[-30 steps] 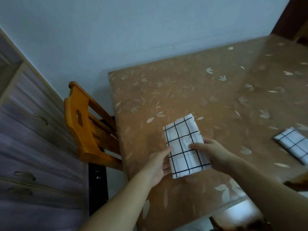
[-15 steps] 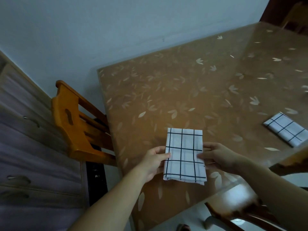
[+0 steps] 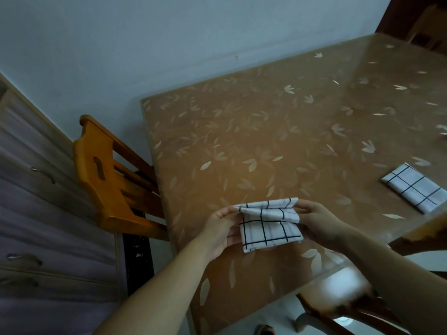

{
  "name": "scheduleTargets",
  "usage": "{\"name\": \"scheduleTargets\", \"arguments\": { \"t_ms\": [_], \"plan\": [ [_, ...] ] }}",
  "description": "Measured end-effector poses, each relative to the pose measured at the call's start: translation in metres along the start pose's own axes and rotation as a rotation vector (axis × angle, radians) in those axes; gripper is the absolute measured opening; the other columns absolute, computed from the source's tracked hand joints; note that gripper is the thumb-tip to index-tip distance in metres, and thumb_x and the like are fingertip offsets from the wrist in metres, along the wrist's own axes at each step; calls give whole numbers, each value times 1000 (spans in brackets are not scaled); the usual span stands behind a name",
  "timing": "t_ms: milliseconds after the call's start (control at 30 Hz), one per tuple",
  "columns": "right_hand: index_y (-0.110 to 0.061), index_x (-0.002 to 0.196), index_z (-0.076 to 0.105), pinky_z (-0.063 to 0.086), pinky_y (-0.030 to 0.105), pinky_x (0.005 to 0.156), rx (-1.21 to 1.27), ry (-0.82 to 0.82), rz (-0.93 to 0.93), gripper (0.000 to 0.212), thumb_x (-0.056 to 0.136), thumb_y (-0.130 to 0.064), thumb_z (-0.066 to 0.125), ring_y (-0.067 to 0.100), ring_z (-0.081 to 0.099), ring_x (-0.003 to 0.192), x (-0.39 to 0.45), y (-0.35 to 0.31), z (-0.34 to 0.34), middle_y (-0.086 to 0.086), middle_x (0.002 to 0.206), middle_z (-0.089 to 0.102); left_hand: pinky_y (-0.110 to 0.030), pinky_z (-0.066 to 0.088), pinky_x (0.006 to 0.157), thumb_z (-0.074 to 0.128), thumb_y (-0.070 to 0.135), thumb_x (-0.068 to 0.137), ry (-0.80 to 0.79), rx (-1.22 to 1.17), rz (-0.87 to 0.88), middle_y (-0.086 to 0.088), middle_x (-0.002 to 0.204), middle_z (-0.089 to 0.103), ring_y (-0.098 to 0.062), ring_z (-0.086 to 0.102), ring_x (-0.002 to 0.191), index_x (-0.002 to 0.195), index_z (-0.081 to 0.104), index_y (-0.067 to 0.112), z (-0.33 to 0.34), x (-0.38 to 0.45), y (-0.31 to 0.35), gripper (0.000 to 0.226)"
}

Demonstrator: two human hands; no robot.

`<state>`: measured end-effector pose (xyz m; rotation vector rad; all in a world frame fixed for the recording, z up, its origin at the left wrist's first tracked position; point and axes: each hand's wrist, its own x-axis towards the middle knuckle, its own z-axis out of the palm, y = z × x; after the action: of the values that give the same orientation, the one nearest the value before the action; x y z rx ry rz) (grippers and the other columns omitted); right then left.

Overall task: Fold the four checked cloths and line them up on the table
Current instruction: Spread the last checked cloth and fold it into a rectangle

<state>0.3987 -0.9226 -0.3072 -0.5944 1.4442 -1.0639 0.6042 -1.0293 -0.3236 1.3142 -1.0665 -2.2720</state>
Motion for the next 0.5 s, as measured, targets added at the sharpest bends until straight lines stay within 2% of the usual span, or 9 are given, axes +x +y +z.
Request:
{"name": "scheduleTargets", "arguments": {
  "t_ms": [67,167,233,300,367,400,500],
  "plan": [
    [-4,104,70,56,39,70,-29,17,-9,19,91,1,57,31,71,84,4,4,2,18,94,73,-40,59,70,61,9,92,0,9,8,-16,100,71,-28,69,84,110,67,9,-4,1,0,19],
    [-7,96,70,55,28,60,-139,97,19,17,94,0,54,16,70,71,11,7,6,7,85,73,-36,58,66,56,5,94,25,101,43,-8,93,71,-22,67,84,96,70,12,-8,5,2,16],
    [-9,94,69,50,23,54,-245,144,37,20,96,-2,50,12,65,62,17,10,8,4,79,69,-30,58,64,50,2,97,71,268,83,-7,95,72,-16,67,82,91,71,13,-10,9,2,24],
    [-12,90,67,44,26,53,-370,190,23,26,95,-4,42,16,55,58,23,16,11,4,74,61,-28,59,69,48,2,98,118,486,152,-4,101,71,-8,65,82,88,71,17,-13,15,-1,30],
    [-19,96,66,45,28,56,-566,253,-43,23,94,-15,43,19,57,63,27,24,18,-2,82,63,-29,56,78,47,6,99,157,717,221,8,101,66,0,58,82,87,70,26,-17,19,-5,32],
    [-23,101,64,47,24,60,-707,271,-101,21,95,-21,45,18,60,70,26,28,23,-5,91,63,-29,56,80,47,8,100,175,780,246,11,101,64,1,56,82,90,70,29,-20,20,-7,32],
    [-26,119,57,43,23,75,-1114,257,-276,29,93,-36,49,12,53,95,22,39,36,-7,110,53,-11,48,71,43,10,100,213,829,308,8,111,63,2,54,86,108,69,25,-23,22,-11,31]
  ]
}}
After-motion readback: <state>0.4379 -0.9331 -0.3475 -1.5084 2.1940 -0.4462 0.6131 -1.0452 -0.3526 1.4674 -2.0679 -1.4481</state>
